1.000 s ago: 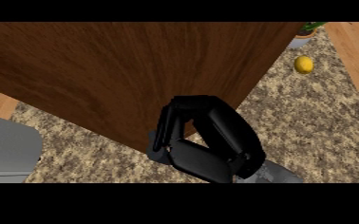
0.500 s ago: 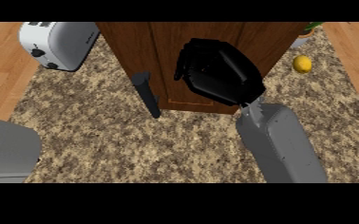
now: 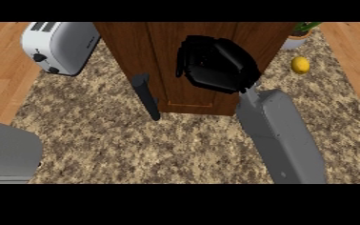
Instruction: Pick up the bottled water, place it into the cabinet and close the cabinet
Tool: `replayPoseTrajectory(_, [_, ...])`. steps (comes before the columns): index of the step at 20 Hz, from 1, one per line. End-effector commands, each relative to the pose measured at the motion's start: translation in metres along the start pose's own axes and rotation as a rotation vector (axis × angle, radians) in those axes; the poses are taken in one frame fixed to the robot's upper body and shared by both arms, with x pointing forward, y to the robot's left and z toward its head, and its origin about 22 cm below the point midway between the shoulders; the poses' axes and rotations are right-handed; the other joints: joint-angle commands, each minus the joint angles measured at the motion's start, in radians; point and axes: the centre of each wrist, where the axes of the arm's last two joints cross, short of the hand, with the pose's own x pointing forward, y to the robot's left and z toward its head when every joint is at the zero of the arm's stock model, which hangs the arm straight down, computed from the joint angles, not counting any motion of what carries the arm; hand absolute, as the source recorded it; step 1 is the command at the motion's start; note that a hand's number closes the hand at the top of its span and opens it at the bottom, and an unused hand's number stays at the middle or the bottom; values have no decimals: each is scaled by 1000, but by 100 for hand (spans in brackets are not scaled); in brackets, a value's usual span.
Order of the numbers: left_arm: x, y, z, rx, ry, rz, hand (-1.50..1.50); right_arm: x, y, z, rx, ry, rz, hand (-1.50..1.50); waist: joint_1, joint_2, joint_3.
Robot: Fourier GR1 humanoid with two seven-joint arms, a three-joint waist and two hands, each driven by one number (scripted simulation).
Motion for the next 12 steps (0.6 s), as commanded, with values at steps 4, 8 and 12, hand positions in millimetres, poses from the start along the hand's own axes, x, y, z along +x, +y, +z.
replayPoseTrajectory(4, [-1, 6, -15, -7, -6, 12, -150, 5, -1, -42, -66, 17, -11, 150, 15, 37, -11])
replayPoseTrajectory(8, [-1, -3, -8, -33, 20, 30, -150, 15, -3, -47, 24, 32, -52, 150, 34, 37, -11])
replayPoseTrajectory(12, [5, -1, -10, -42, 24, 26, -150, 5, -1, -46, 1, 32, -49, 150, 40, 36, -11])
